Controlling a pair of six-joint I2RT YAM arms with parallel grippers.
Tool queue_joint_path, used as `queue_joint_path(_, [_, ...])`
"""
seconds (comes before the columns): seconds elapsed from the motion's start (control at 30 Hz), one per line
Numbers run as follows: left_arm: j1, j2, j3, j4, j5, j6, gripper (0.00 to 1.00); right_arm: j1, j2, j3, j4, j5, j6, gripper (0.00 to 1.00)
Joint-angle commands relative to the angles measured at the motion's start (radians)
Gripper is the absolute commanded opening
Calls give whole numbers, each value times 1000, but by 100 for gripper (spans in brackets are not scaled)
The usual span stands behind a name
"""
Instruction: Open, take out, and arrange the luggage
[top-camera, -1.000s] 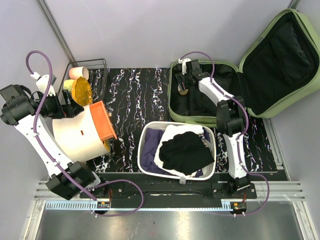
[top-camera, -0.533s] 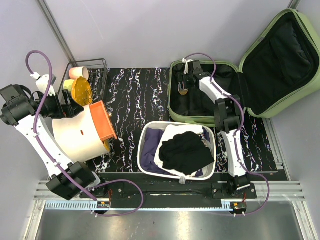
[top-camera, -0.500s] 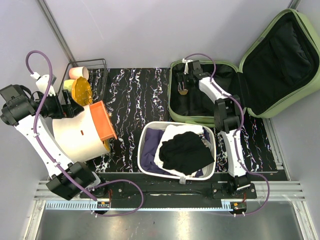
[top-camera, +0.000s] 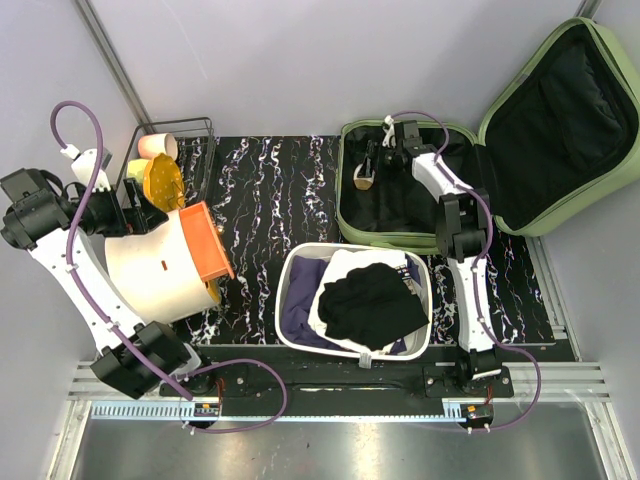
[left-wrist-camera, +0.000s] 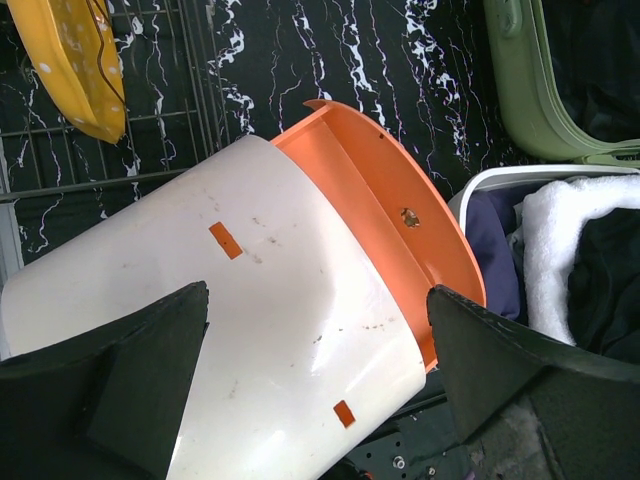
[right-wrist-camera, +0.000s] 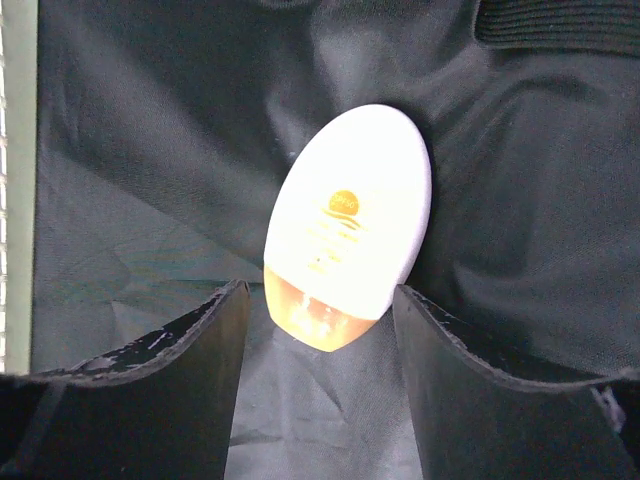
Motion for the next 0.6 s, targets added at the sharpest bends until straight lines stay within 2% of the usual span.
queue_joint_path(0.0, [-6,8,39,25,24,-16,95,-39,28,-8,10,-148,136,68])
queue_joint_path(0.17, [-12,10,50,25,14,-19,95,-57,33,-30,30,-132,202,83])
queue_joint_path(0.2, [-14,10,48,27,11,-19,95,-62,41,-33,40,-146,214,83])
queue_joint_path(0.23, [-17,12,50,27,10,-21,95,-65,45,-34,48,-163,242,82])
queue_joint_path(0.33, [-18,15,47,25,1,-24,95,-65,58,-54,111,-260,288,52])
queue_joint_path(0.4, [-21,16,45,27,-2,-27,95,-68,56,-62,161,-324,316,40])
queue_joint_path(0.47, [-26,15,47,27,-10,-28,95,-73,48,-68,195,-364,346,38])
queue_joint_path(0.53, [-27,16,47,27,-12,-28,95,-80,36,-74,232,-375,366,47])
queue_joint_path(0.57, [-27,21,47,25,-12,-31,95,-83,36,-77,231,-357,368,55])
